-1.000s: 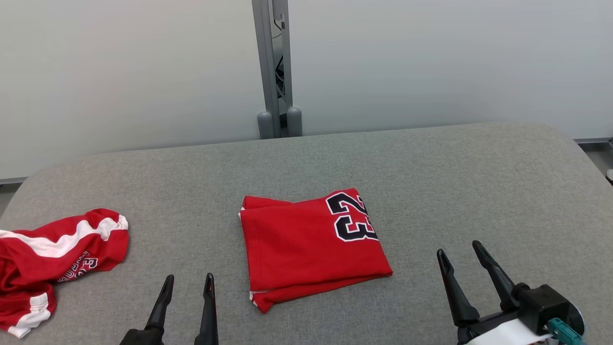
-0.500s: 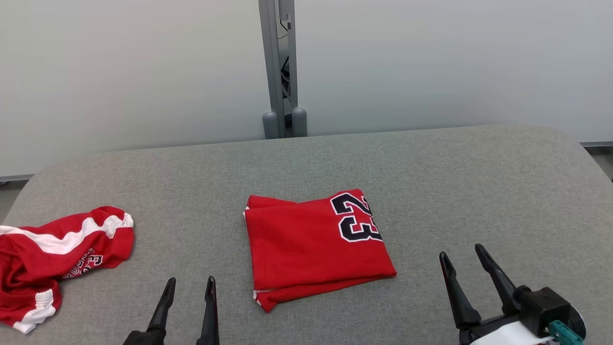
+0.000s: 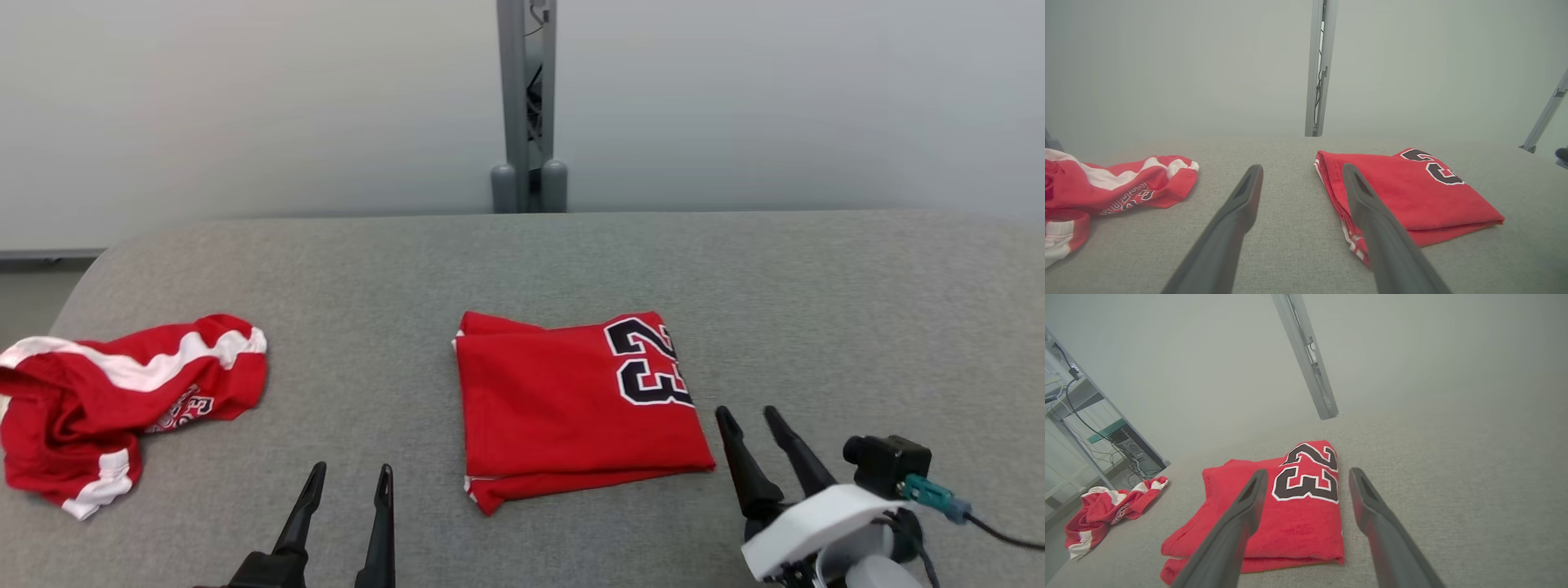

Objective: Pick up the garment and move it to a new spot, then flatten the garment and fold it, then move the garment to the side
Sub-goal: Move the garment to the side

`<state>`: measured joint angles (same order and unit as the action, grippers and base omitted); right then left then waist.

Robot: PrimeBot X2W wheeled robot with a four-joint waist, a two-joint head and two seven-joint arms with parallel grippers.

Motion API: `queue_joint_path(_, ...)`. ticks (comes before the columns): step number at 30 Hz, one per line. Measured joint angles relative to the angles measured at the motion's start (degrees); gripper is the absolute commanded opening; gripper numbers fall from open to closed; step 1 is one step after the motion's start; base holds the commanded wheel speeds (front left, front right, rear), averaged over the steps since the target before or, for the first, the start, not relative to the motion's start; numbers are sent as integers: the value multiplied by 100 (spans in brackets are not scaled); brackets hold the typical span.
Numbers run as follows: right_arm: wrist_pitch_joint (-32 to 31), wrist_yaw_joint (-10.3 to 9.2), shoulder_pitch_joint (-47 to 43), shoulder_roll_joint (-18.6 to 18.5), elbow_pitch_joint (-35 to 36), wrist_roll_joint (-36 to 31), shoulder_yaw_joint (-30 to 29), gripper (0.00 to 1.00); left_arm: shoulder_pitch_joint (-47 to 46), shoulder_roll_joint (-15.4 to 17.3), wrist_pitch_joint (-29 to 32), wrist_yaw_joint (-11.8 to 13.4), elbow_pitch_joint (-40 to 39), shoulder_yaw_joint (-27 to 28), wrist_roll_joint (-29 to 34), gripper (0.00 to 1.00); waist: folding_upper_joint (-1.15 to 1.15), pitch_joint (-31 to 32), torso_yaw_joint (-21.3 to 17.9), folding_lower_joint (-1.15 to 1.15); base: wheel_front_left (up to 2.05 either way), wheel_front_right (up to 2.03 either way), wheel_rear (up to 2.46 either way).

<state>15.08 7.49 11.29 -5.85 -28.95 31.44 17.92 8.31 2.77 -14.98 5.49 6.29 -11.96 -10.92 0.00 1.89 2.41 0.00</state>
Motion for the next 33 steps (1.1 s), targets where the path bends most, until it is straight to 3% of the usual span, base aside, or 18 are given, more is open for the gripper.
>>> queue_joint_path(3, -240, 0, 368, -110, -314, 1093, 468, 100, -75, 0, 0, -36, 13, -49, 26, 100, 0, -90, 174, 0, 0, 0, 0)
queue_joint_path(8, -380, 0, 971, -635, -664, 1930, 1043, 100, -197, 0, 0, -38, 19, -152, 9, 100, 0, -367, 402, 0, 0, 0, 0)
queue_joint_path(17, -285, 0, 1742, -1059, -1287, 2559, 1722, 100, -491, 2, 0, 3, -8, -311, -45, 100, 0, -957, 719, 0, 0, 0, 0)
queue_joint_path(31, -269, -1, 2356, -1125, -1991, 3126, 2582, 100, -868, 2, 0, -21, -5, -369, 15, 100, 0, -1494, 899, 0, 0, 0, 0)
queue_joint_path(32, -270, -1, 2384, -1134, -2009, 3150, 2644, 92, -871, 0, 0, -20, -2, -386, 15, 100, 0, -1504, 901, 0, 0, 0, 0)
queue_joint_path(33, -270, -1, 2410, -1144, -2030, 3184, 2703, 50, -877, 0, 0, -20, 1, -399, 14, 100, 0, -1511, 904, 0, 0, 0, 0)
